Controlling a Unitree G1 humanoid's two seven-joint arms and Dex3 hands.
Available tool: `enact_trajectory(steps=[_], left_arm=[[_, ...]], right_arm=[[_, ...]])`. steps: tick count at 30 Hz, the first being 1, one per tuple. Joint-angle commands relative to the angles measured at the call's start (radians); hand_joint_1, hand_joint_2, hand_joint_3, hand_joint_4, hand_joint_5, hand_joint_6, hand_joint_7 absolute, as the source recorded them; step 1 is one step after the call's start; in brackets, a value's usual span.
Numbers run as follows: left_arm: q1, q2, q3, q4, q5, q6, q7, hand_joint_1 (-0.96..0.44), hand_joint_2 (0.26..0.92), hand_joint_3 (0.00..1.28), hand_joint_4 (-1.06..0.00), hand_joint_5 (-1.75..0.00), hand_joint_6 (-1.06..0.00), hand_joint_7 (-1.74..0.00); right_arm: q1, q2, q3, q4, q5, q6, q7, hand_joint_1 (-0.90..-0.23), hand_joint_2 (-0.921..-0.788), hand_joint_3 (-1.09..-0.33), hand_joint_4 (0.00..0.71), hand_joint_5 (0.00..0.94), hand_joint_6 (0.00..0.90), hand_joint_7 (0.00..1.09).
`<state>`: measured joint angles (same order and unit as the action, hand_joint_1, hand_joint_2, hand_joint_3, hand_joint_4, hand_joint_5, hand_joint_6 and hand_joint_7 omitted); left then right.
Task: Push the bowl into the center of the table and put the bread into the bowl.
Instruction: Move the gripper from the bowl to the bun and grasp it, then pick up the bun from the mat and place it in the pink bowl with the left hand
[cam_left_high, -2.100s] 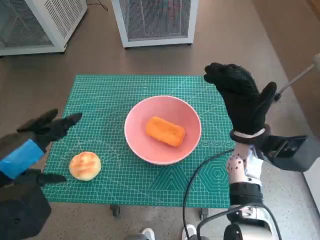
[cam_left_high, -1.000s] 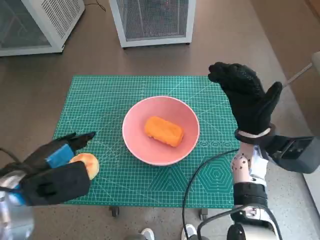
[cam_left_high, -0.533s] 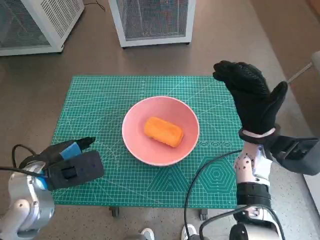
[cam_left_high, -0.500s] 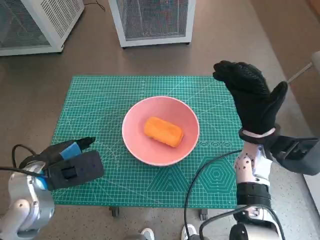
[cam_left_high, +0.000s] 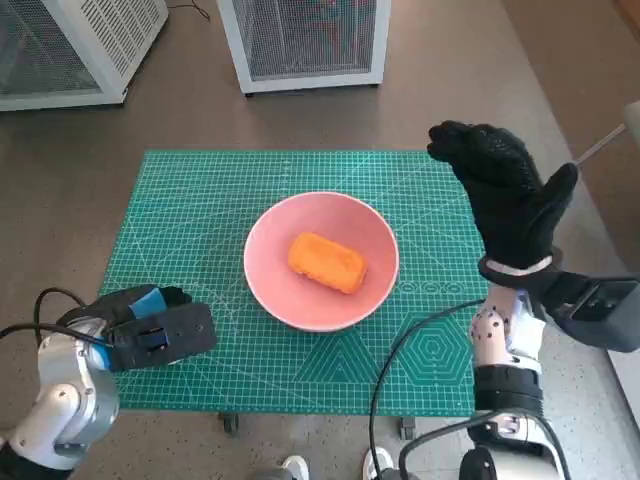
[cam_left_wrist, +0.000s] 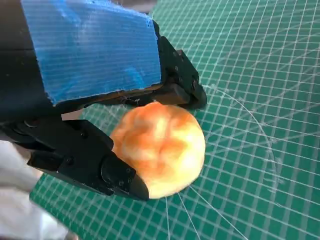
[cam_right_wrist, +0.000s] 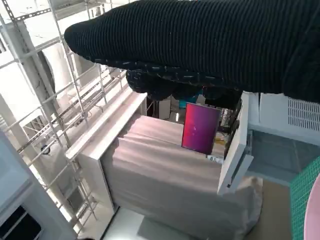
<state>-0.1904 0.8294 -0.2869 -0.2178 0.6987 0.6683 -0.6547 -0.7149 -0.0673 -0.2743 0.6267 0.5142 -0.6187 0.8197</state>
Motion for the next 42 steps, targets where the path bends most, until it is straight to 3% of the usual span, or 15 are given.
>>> enact_trajectory(steps=[1, 3, 9, 22, 33, 42], left_arm=[[0.028, 0.015, 0.038, -0.043, -0.004, -0.03, 0.005, 0.0, 0.907, 0.1, -0.67, -1.22, -0.62, -1.0], [0.035, 0.018, 0.054, -0.063, -0.006, -0.033, -0.003, 0.0, 0.907, 0.11, -0.64, -1.31, -0.64, -1.0], [0.053, 0.02, 0.111, -0.14, -0.014, -0.036, -0.013, 0.0, 0.902, 0.12, -0.62, -1.37, -0.67, -0.99], [0.053, 0.02, 0.22, -0.241, -0.017, -0.064, -0.009, 0.0, 0.905, 0.09, -0.69, -1.16, -0.64, -1.17], [-0.043, 0.009, 0.33, -0.365, -0.113, -0.056, -0.064, 0.0, 0.919, 0.05, -0.72, -1.11, -0.65, -1.18], [-0.176, -0.024, 0.323, -0.371, -0.245, -0.095, -0.086, 0.0, 0.917, 0.04, -0.72, -1.16, -0.66, -1.11]], right_arm=[[0.032, 0.001, 0.002, -0.003, 0.0, 0.01, -0.006, -0.508, -0.921, -0.489, 0.326, 0.001, 0.507, 0.01], [0.033, 0.003, 0.003, -0.005, 0.0, 0.009, -0.006, -0.508, -0.921, -0.489, 0.327, 0.001, 0.508, 0.01], [0.034, 0.003, 0.004, 0.0, 0.003, 0.007, 0.001, -0.508, -0.921, -0.491, 0.327, 0.001, 0.507, 0.01], [0.037, 0.001, 0.005, 0.0, 0.007, 0.013, 0.009, -0.5, -0.921, -0.501, 0.328, 0.001, 0.519, 0.02], [0.039, 0.003, 0.008, 0.0, 0.007, 0.013, 0.012, -0.5, -0.921, -0.502, 0.328, 0.0, 0.529, 0.02], [0.034, 0.002, 0.005, 0.012, 0.011, 0.016, 0.022, -0.5, -0.921, -0.501, 0.322, 0.0, 0.529, 0.02]])
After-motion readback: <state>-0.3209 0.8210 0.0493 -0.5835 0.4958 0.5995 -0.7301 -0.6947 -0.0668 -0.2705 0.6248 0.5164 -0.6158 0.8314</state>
